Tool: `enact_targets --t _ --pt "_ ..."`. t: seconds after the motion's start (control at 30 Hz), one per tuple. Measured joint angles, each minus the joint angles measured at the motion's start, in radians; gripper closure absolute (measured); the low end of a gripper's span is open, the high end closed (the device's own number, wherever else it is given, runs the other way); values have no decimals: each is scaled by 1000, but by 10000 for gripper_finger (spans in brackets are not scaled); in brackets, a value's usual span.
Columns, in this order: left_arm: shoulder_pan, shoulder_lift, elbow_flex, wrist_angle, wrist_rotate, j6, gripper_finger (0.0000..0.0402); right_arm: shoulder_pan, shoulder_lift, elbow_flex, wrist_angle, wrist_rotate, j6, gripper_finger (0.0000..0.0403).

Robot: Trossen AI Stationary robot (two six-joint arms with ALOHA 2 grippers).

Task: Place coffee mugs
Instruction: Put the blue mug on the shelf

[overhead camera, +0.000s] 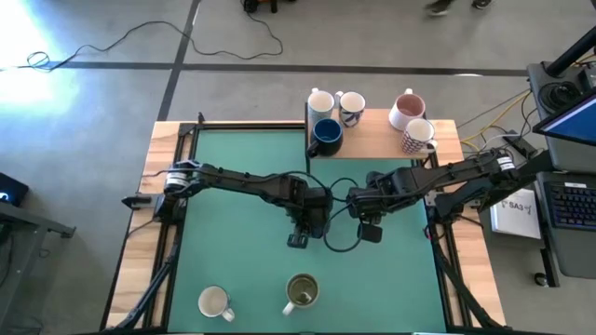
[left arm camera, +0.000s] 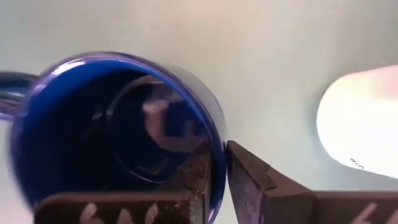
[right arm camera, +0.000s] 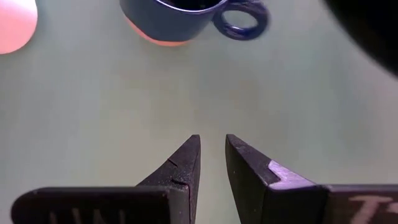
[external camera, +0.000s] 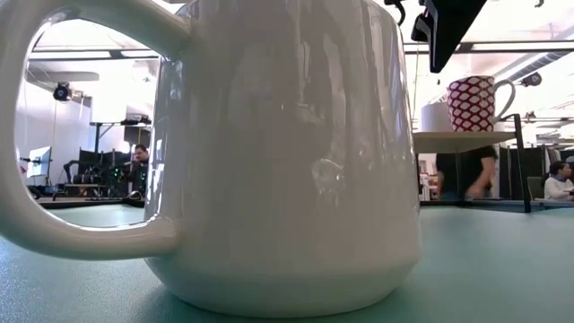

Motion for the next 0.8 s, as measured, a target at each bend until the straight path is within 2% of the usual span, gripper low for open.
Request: enact_targets --t 0.43,0.8 --pt "-5 20 -8 7 0 -75 374 0 0 0 6 0 0 339" --pt "-6 -14 4 -62 -33 -100 317 -2 0 0 2 0 38 339"
